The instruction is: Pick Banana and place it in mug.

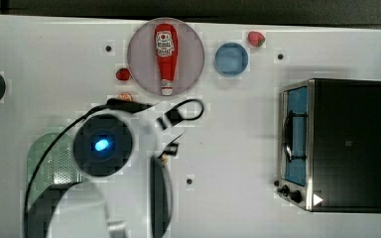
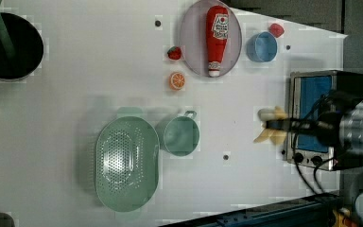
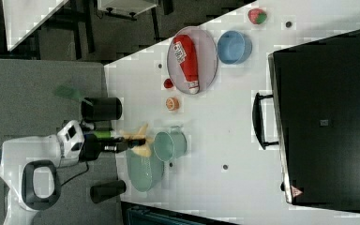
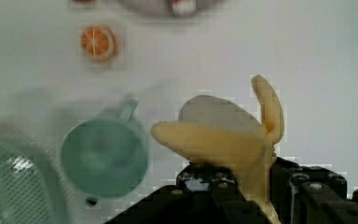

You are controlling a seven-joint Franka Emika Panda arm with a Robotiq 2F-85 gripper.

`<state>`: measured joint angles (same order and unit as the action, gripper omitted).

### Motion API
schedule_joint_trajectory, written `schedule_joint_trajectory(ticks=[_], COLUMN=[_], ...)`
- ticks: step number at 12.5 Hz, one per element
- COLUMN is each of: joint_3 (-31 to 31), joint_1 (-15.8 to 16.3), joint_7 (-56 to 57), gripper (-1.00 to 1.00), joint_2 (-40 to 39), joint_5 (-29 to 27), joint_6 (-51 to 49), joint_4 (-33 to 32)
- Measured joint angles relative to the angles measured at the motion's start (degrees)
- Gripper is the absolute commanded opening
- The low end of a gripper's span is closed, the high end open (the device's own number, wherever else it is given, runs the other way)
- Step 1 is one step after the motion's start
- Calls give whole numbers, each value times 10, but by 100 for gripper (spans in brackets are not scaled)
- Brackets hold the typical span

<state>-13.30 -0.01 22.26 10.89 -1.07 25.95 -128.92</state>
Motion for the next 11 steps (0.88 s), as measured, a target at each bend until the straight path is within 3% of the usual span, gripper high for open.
schedule_joint_trajectory(ticks=[4, 9, 11], joint_3=[-47, -97, -103], joint_1=[21, 26, 25], joint_7=[-115, -219, -238], gripper=[-40, -40, -12], joint_2=[-2, -106, -142], joint_5=[-33, -31, -49], joint_6=[-3, 76, 129], joint_4=[-8, -2, -26])
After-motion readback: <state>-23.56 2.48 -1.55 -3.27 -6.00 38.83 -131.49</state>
